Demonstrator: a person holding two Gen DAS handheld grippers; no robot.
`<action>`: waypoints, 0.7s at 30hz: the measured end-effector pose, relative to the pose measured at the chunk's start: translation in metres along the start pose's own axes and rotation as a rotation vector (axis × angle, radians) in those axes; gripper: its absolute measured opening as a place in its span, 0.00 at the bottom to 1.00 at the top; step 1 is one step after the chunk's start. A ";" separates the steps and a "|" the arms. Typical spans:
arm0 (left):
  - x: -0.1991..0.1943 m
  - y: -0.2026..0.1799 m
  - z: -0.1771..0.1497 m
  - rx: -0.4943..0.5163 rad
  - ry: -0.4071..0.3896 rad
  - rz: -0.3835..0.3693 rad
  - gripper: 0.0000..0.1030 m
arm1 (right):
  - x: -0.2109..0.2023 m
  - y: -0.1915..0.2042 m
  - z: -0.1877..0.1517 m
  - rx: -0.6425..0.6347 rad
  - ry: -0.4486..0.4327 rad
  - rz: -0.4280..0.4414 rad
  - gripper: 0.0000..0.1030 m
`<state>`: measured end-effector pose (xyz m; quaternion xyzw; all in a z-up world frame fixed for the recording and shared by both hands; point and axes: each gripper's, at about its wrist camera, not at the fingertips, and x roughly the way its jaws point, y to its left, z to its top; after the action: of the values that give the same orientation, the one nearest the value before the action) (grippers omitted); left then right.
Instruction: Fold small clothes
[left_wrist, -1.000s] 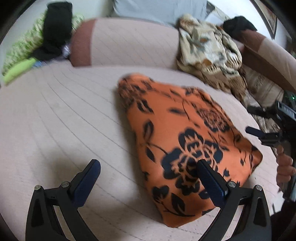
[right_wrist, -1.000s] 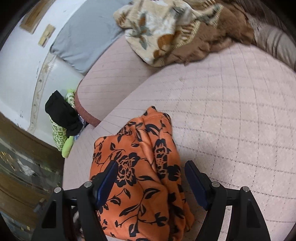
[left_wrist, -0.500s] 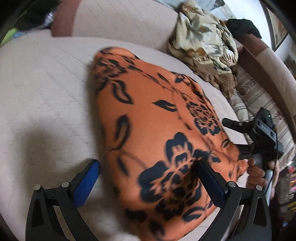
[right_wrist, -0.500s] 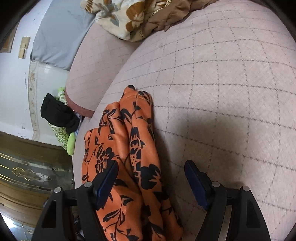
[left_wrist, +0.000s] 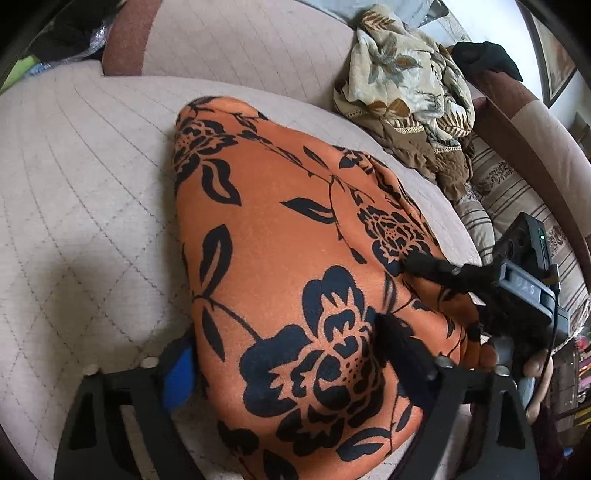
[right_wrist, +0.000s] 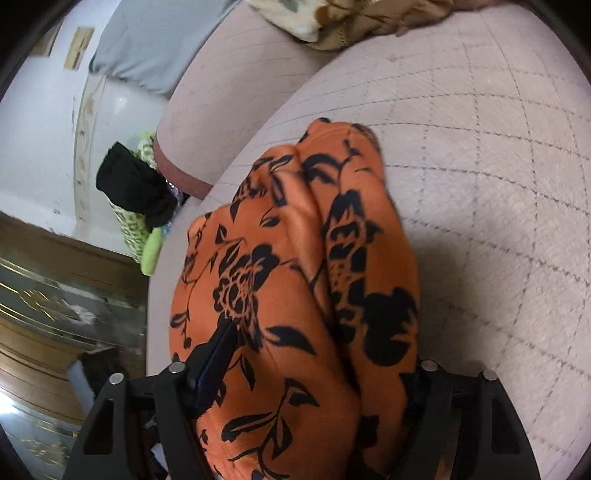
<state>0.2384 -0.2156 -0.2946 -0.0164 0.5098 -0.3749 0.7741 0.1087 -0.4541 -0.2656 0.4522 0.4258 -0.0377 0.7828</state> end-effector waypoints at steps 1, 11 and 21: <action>-0.002 0.000 0.000 0.003 -0.010 0.003 0.72 | 0.000 0.004 -0.002 -0.009 -0.005 -0.021 0.60; -0.028 -0.009 0.000 0.089 -0.090 0.061 0.44 | -0.012 0.055 -0.015 -0.175 -0.122 -0.119 0.38; -0.085 -0.004 0.006 0.095 -0.182 0.122 0.43 | -0.019 0.099 -0.030 -0.267 -0.186 -0.051 0.37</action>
<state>0.2235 -0.1703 -0.2244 0.0174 0.4193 -0.3475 0.8385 0.1216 -0.3805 -0.1921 0.3276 0.3642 -0.0425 0.8708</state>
